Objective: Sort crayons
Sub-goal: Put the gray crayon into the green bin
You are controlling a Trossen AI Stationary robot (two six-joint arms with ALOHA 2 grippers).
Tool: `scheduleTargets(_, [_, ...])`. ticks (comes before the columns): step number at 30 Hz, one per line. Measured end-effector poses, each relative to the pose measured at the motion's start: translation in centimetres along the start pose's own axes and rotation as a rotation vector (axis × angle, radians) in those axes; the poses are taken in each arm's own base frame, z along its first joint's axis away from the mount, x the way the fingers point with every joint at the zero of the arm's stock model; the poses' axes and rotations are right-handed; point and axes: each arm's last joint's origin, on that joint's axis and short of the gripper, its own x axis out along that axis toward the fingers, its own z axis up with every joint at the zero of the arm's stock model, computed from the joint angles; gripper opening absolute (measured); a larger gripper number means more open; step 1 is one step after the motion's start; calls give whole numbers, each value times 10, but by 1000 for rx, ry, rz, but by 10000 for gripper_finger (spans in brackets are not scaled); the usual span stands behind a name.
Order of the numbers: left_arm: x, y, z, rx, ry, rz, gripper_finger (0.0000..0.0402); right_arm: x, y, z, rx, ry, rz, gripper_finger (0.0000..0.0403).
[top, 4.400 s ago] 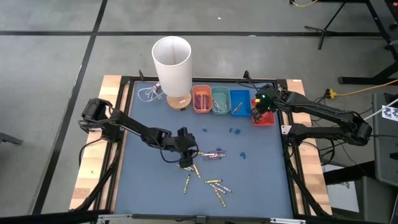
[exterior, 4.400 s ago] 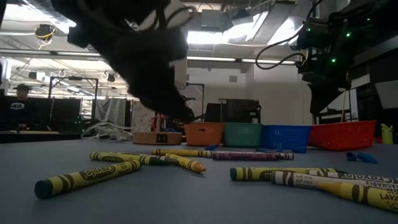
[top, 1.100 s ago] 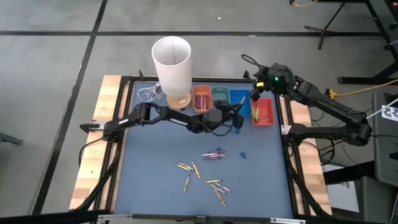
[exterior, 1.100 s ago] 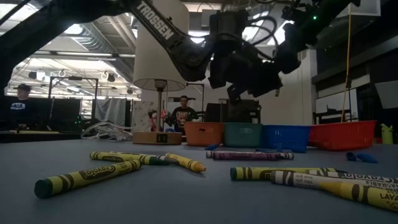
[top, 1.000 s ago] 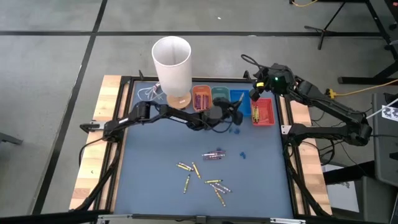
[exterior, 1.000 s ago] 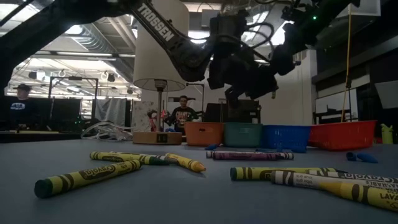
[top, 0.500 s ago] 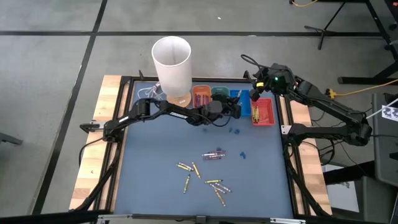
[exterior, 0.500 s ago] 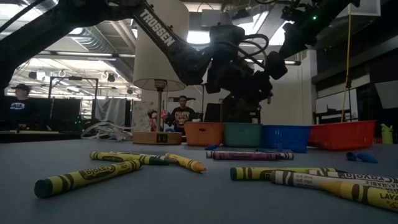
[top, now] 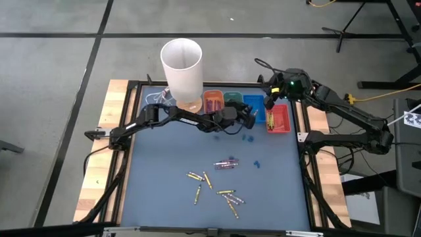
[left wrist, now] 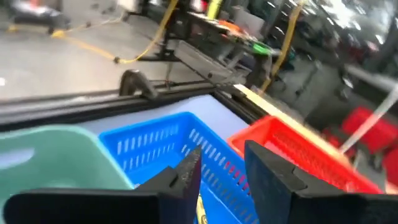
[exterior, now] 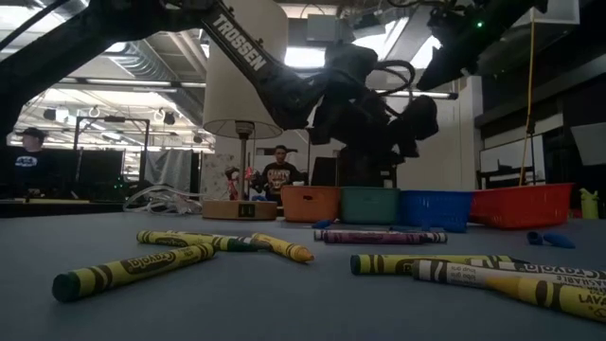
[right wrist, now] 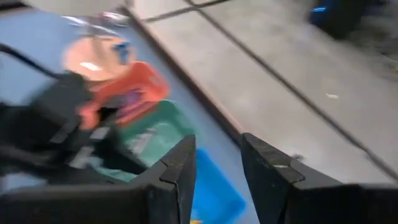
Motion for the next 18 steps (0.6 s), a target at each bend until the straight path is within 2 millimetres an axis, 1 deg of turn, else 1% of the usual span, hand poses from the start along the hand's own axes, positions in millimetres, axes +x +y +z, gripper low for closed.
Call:
scheduleTargets(4, [-3, -8, 6, 131, 57, -166, 105, -1, 6, 1, 2, -22, 215, 127])
scheduleTargets(7, [-8, -18, 13, 163, 110, -340, 99, -1, 12, 0, 2, -35, 393, 127])
scheduleTargets(10, [-15, -24, 14, 179, 208, -474, 93, -3, 16, -4, 8, -8, 534, 127])
scheduleTargets(14, [-28, -32, 19, 211, 377, -586, 85, -6, 29, -9, -16, 55, 607, 127])
scheduleTargets(15, [-33, -35, 22, 223, 419, -604, 83, -7, 32, -11, -20, 73, 613, 127])
scheduleTargets(18, [-50, -42, 21, 286, 543, -624, 81, -10, 46, -13, -26, 118, 642, 127])
